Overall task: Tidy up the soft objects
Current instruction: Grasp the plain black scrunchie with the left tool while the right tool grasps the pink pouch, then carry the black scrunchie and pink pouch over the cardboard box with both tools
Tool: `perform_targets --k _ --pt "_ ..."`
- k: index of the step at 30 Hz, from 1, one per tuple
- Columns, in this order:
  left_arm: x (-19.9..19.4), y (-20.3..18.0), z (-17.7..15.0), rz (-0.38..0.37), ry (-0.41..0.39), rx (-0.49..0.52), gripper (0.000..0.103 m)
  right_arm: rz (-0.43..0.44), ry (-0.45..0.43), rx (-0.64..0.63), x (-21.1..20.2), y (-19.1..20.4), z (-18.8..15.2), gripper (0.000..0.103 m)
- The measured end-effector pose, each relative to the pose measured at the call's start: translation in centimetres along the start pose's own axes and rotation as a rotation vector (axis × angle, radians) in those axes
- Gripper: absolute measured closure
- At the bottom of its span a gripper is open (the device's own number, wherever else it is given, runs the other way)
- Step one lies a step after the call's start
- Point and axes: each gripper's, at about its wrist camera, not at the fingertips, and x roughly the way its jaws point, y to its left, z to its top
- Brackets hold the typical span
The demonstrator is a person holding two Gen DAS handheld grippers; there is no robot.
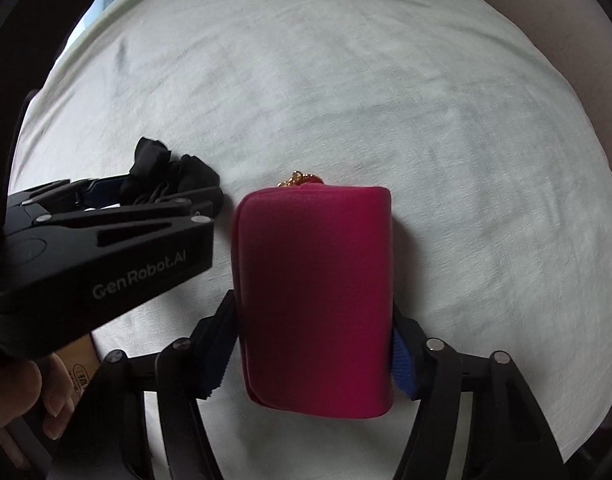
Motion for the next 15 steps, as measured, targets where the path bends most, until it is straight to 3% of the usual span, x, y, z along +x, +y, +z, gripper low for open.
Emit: perform_targets --k 2,4,15 --pt "-0.3 0.0 0.2 -0.004 0.000 -0.006 0.076 0.004 -0.002 -0.013 -0.2 0.1 0.0 0.049" --pt "-0.5 0.2 0.4 -0.009 0.004 -0.019 0.083 0.014 -0.007 -0.016 -0.4 0.0 -0.1 0.052" --pt "-5.6 -0.8 -0.8 -0.018 -0.041 -0.088 0.085 0.074 -0.059 -0.001 -4.4 -1.2 -0.5 0.061"
